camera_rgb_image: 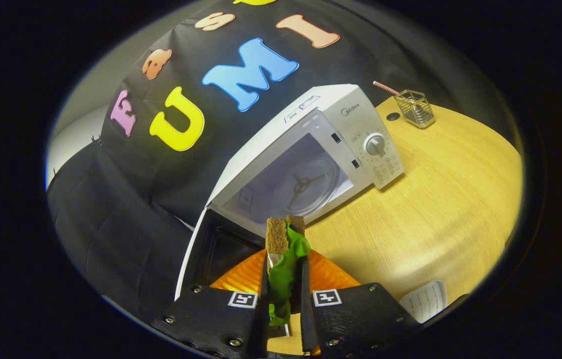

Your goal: Open the microwave, put the food inside, and close the microwave door.

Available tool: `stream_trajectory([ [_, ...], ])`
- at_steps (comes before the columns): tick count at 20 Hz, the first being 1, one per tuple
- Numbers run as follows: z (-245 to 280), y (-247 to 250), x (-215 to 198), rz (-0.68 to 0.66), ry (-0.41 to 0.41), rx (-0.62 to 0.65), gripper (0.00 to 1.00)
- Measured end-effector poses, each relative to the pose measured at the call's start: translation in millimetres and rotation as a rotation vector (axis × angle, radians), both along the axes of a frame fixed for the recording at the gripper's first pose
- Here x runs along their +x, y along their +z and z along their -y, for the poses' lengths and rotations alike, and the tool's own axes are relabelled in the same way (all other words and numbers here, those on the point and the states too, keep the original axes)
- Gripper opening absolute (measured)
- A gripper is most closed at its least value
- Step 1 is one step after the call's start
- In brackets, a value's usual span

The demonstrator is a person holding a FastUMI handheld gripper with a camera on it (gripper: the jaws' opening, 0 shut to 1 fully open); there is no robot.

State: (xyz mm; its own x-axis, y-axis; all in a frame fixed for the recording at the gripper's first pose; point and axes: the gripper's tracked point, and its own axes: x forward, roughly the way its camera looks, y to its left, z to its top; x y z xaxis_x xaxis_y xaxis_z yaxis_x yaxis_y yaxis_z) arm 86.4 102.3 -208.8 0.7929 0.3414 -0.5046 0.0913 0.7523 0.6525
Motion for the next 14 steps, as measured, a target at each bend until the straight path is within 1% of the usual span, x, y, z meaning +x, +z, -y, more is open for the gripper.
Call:
stream_trajectory([
  [3, -11, -4, 22, 0.027, -0.046, 0.032, 0.26],
  [6, -15, -14, 43, 0.038, -0.096, 0.034, 0.26],
  [14, -28, -28, 110, 0.131, -0.210, 0.096, 0.26],
])
